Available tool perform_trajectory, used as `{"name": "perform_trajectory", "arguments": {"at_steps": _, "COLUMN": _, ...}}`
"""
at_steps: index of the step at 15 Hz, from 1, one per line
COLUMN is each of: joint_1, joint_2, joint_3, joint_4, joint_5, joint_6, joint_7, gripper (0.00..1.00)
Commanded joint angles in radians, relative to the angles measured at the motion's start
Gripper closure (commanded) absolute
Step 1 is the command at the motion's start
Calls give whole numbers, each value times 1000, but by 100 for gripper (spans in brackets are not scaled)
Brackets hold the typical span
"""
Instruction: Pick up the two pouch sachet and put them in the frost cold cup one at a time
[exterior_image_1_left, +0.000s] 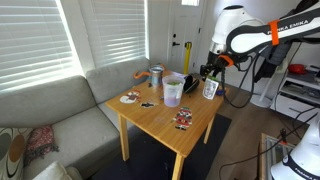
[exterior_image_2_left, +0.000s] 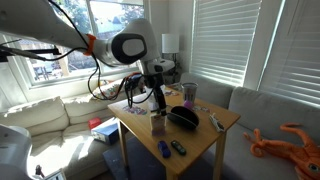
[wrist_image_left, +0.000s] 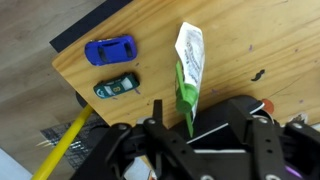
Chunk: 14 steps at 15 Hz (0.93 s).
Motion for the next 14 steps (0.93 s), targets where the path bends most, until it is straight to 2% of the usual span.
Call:
{"name": "perform_trajectory", "arguments": {"at_steps": 1, "joint_1": 2, "joint_2": 9, "joint_3": -10, "joint_4": 2, "joint_5": 34, "joint_6": 1, "joint_7": -21, "gripper": 63}}
{"name": "perform_trajectory", "arguments": {"at_steps": 6, "joint_1": 0, "joint_2": -8, "joint_3": -15, "joint_4": 20, "joint_5": 34, "joint_6": -5, "joint_7": -27, "gripper": 98}}
{"name": "perform_trajectory", "arguments": {"at_steps": 14, "joint_1": 7, "joint_2": -12, "joint_3": -12, "joint_4": 58, "joint_5": 42, "joint_6": -26, "joint_7": -51, "gripper": 100}}
